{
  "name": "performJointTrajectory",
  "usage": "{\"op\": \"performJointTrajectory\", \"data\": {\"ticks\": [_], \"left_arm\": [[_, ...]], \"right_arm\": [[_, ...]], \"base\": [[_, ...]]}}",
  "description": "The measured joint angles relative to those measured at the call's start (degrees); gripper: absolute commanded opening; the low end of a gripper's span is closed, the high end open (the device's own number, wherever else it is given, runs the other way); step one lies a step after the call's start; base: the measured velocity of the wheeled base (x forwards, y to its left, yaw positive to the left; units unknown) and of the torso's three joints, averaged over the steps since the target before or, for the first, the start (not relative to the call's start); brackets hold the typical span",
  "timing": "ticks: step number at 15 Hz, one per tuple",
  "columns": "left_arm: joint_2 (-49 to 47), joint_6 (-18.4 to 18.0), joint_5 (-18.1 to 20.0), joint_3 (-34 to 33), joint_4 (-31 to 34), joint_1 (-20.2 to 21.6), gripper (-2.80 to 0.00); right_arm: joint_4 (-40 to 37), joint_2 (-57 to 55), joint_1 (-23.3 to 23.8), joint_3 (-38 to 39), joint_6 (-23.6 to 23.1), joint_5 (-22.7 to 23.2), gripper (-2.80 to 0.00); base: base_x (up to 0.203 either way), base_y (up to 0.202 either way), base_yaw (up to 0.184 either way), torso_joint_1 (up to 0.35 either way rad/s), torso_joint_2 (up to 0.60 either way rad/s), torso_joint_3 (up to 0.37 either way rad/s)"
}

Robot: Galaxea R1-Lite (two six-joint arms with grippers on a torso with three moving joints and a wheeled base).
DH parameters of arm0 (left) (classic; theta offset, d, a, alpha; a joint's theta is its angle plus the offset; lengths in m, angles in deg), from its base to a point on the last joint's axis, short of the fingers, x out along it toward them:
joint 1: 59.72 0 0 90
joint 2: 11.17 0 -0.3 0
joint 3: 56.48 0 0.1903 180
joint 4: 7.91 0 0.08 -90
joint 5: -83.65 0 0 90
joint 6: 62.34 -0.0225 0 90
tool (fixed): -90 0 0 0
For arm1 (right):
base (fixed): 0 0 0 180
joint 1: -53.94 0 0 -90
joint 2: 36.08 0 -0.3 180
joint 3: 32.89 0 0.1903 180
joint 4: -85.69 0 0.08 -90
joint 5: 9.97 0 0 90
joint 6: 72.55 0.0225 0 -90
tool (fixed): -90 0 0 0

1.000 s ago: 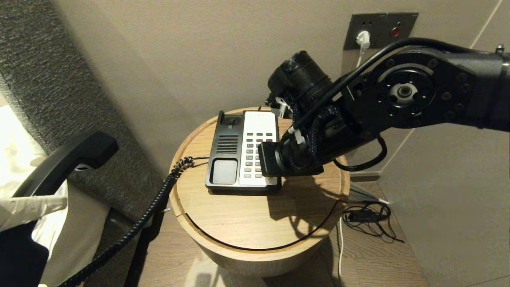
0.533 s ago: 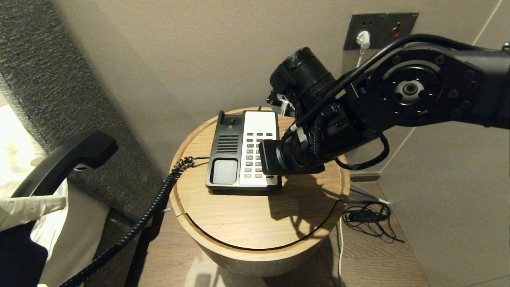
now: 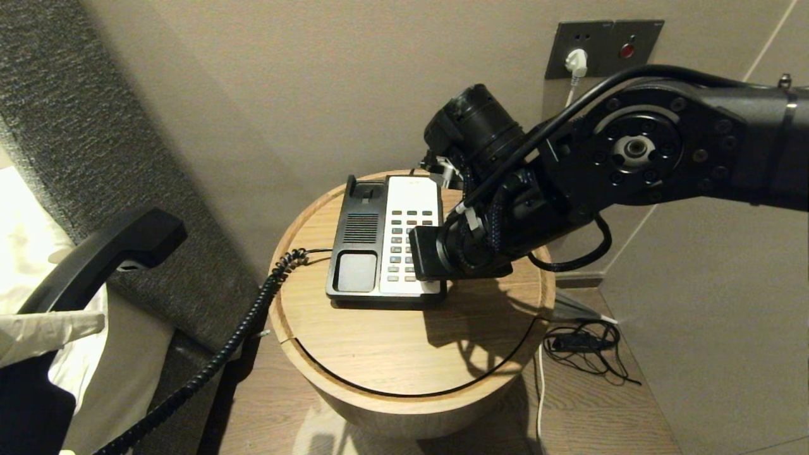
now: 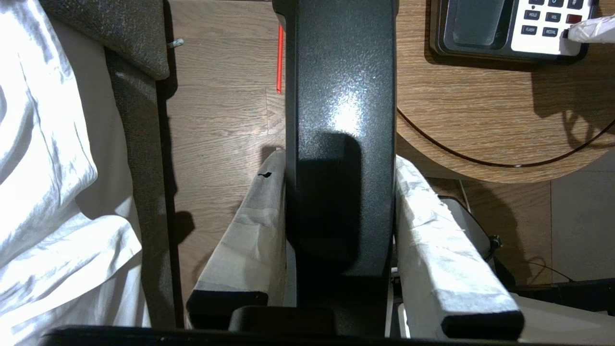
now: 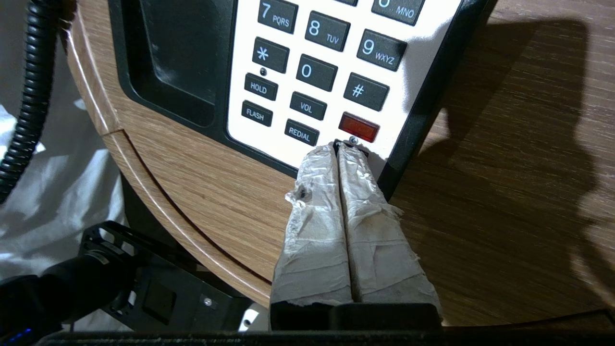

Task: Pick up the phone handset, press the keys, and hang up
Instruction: Dial the number

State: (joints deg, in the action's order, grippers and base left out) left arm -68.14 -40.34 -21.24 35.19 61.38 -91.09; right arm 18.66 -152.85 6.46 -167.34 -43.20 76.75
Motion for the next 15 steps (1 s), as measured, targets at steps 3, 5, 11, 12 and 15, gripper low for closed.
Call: {"op": "performJointTrajectory", "data": {"ticks": [3, 5, 11, 12, 15], "left_arm": [[0.07, 0.00, 0.00, -0.01, 0.02, 0.00, -2.80], [0.09, 0.00, 0.04, -0.12, 0.00, 0.00, -2.80], [0.13, 0.00, 0.06, -0.44, 0.00, 0.00, -2.80], [0.13, 0.02, 0.04, -0.44, 0.00, 0.00, -2.80], [0.18, 0.00, 0.06, -0.30, -0.01, 0.00, -2.80]], "right_arm": [[0.06, -0.40, 0.41, 0.06, -0.54, 0.00, -2.80], [0.09, -0.54, 0.60, 0.11, -0.96, -0.05, -2.80], [0.10, -0.70, 1.16, 0.30, -1.48, -0.15, -2.80], [-0.29, -0.53, 1.16, 0.30, -1.46, -0.20, -2.80], [-0.47, 0.62, 0.84, 0.06, -1.04, -0.35, -2.80]], "base": [[0.000, 0.000, 0.000, 0.000, 0.00, 0.000], [0.000, 0.000, 0.000, 0.000, 0.00, 0.000], [0.000, 0.000, 0.000, 0.000, 0.00, 0.000], [0.000, 0.000, 0.000, 0.000, 0.00, 0.000], [0.000, 0.000, 0.000, 0.000, 0.00, 0.000]]}}
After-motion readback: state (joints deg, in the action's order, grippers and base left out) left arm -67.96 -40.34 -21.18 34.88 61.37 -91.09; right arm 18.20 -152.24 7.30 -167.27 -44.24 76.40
